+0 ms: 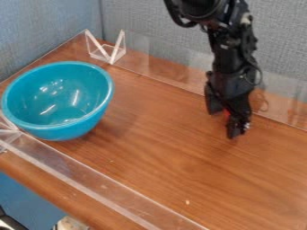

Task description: Remove the strawberry from inside the blue bowl and put it on the table

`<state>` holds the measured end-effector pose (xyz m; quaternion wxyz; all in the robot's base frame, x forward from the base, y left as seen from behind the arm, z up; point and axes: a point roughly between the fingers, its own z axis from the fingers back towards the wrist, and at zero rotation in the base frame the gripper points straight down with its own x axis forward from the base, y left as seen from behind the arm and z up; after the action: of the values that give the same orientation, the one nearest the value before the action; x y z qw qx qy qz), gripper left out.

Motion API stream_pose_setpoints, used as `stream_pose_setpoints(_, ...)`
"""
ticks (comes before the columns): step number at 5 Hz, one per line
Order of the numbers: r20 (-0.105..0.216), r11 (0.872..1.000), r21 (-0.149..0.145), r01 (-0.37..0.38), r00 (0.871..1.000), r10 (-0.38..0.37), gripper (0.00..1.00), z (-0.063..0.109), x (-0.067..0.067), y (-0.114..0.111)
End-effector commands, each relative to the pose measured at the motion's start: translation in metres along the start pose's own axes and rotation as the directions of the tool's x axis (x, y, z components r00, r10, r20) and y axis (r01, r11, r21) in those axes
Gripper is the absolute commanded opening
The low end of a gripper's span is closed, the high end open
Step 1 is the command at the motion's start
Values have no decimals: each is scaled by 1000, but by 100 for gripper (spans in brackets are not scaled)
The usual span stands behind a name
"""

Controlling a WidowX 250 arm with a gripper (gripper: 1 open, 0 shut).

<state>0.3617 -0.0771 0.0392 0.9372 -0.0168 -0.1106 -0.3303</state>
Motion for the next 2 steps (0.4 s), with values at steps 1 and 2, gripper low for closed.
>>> stream_pose_setpoints(1, 45, 999, 37, -13, 999, 12, 100, 25, -1, 4)
stream_pose_setpoints(2, 50, 999, 44, 6, 999, -8, 100, 30, 6, 11)
